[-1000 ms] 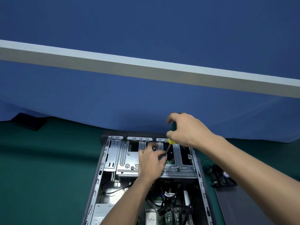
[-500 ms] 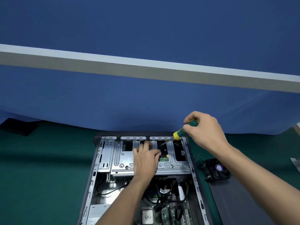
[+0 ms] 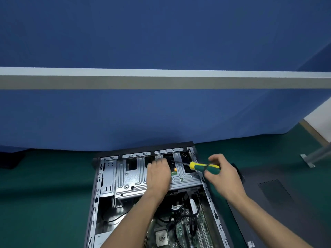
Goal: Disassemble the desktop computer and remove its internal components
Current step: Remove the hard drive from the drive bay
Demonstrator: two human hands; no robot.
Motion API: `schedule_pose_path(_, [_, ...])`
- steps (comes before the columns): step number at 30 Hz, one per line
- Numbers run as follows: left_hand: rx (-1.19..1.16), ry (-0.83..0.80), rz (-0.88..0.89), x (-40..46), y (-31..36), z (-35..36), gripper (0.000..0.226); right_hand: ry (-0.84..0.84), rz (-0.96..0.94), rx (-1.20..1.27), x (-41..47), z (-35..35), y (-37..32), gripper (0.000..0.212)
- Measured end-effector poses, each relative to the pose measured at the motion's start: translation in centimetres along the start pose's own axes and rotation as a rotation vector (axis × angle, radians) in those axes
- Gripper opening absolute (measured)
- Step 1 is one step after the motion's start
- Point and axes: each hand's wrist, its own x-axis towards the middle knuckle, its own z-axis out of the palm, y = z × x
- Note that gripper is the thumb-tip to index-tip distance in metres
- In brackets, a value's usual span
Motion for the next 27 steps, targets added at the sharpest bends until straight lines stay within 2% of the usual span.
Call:
schedule_pose_path(3, [0.057,-0.043,0.019,0.4,0.6,-0.2,0.034,-0.116,0.011,-0.362,-0.2,0.1,0.3,0.04])
schedule_pose_path(5, [0.085,-0.09,0.016,0.6,1.0,-0.2,0.035,-0.201,0.013,-0.582,-0.5,0.7,0.2,0.041])
schedule_pose_path(7, [0.116,-0.125,0.005,0.8,1.5,0.0,0.037,-0.258,0.075,-0.647,-0.8,1.2,0.3,0.034])
schedule_pose_path(11, [0.134,-0.155,-0.026,1.1,1.7,0.3,0.042,-0.28,0.294,-0.464,-1.1,1.0,1.8,0.011])
schedule_pose_path(14, [0.11,-0.16,-0.072,1.0,1.7,0.1,0.041,-0.295,0.346,-0.337,-1.2,0.4,3.4,0.014])
schedule_pose_path(17, [0.105,-0.145,-0.103,0.9,1.5,-0.2,0.044,-0.237,0.317,-0.203,-0.6,0.1,5.2,0.023])
schedule_pose_path(19, [-0.022,-0.102,-0.184,0.6,1.6,-0.6,0.031,-0.221,0.295,0.032,-0.1,0.0,6.4,0.035])
schedule_pose_path(21, [-0.248,0.014,-0.282,0.0,2.6,-1.1,0.014,-0.232,0.292,0.287,0.2,-0.4,7.6,0.034])
schedule_pose_path(24, [-0.425,0.142,-0.311,-1.8,5.6,-2.0,0.022,-0.252,0.267,0.535,0.3,-1.0,8.4,0.024])
schedule_pose_path(27, [-0.56,0.123,-0.292,-3.2,9.3,-2.6,0.027,-0.294,0.229,0.727,0.6,-1.3,8.5,0.013])
